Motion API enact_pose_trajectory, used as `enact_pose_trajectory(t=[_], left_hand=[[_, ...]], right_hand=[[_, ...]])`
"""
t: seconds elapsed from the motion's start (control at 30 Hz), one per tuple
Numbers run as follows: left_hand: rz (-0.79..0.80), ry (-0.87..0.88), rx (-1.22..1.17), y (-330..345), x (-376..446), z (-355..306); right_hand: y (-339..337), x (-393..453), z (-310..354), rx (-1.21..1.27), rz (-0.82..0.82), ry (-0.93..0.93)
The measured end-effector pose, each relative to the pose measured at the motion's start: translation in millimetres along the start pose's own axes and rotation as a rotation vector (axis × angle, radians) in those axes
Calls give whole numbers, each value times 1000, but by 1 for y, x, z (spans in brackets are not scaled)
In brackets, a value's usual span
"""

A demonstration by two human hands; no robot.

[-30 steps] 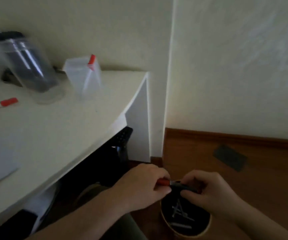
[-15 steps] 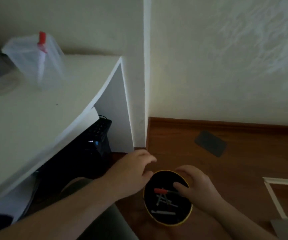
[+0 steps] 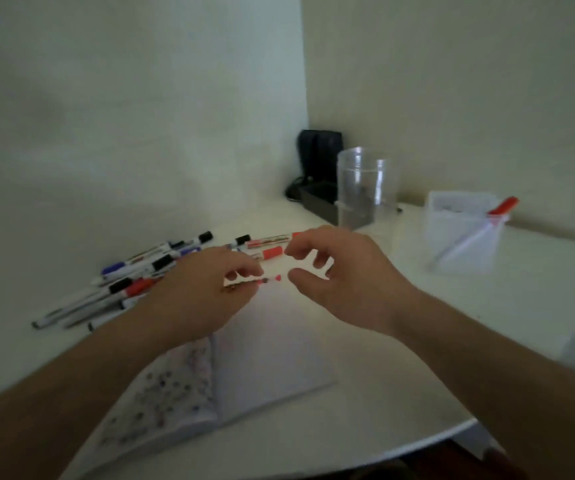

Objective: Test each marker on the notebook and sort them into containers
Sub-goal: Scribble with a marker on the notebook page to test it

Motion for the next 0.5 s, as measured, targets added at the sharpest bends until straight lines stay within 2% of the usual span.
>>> enact_pose_trajectory(t=[0.17,0.23,0.37,0.5], left_hand=[[43,-221,194,-10,-38,122],[56,-251,290,-6,-49,148],[51,-240,299,9,-49,158],[-30,-218,388,14,-38,157]], right_hand=[[97,75,-2,-94,247,16],[124,87,-5,-66,268,37],[153,88,-12,-24,235,9],[152,85,-12,2,246,-5]])
Point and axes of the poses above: each hand's wrist, its own x-axis towards the middle knuckle, its own y-axis out of the palm, z = x × y, the point moved 10 cm from there along x, towards the middle knuckle, and after that the axes turned 10 degrees about x, right-handed, at the moved point
